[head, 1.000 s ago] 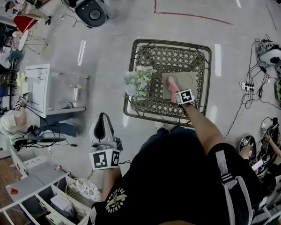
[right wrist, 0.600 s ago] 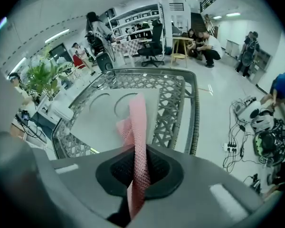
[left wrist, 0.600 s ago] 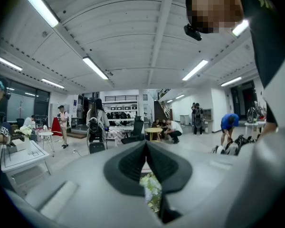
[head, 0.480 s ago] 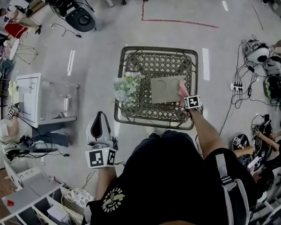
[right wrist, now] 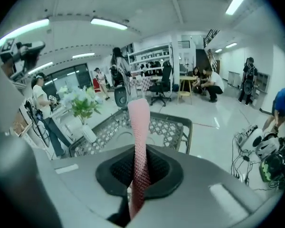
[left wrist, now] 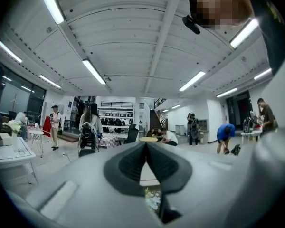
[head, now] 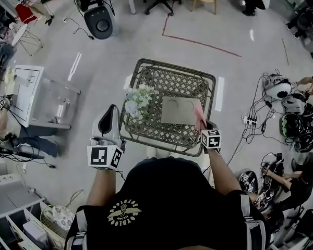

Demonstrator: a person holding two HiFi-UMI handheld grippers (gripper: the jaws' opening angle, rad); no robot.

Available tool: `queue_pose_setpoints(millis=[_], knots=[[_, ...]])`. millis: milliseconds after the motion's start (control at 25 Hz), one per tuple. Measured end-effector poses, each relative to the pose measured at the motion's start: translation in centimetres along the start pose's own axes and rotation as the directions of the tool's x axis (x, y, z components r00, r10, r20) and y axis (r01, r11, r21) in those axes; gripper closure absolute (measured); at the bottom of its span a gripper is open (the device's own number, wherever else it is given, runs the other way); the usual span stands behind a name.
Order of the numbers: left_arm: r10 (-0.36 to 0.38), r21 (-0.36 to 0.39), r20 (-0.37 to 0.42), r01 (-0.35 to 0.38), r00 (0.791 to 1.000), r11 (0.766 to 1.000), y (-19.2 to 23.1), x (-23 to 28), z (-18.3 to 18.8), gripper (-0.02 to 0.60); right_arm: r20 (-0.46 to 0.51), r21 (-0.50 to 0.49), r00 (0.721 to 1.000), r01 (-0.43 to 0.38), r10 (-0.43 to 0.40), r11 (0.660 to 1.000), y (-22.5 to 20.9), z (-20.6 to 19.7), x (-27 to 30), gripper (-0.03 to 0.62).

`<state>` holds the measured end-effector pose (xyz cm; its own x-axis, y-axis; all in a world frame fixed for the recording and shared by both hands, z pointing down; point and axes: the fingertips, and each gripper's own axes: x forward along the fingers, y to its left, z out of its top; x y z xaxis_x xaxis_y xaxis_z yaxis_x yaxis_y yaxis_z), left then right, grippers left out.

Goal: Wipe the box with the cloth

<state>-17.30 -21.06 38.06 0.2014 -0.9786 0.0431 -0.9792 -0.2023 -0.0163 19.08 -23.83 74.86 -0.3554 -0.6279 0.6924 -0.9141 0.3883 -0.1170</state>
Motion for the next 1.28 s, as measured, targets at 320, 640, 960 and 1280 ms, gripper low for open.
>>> queue_pose_setpoints(millis=[320,640,960,1280], knots=[[-0.082,-0.031,0.052,0.084,0.995,0.996,-1.6,0.7,1.2,0.581,0.358,0.032,0.934,0.001,-0.012,0.999,2.4,10.9,-12.4,0.577],[-0.166,0.025,0.096,0.164,0.981,0.986,-3.0,0.6,3.9,0.581,0.65,-0.018,0.759,0.054,-0.03,0.998,4.5,20.3,-26.0,0.577],[-0.195,0.027,0.107,0.193,0.975,0.981,-2.7,-0.8,4.5,0.581,0.819,-0.104,0.574,0.146,0.001,0.984,8.6,26.7,-37.5,0.577],[-0.204,0.031,0.11,0.202,0.973,0.979,-1.6,-1.5,5.1,0.581,0.83,-0.091,0.558,0.139,-0.002,0.986,10.1,26.9,-38.3,0.577]])
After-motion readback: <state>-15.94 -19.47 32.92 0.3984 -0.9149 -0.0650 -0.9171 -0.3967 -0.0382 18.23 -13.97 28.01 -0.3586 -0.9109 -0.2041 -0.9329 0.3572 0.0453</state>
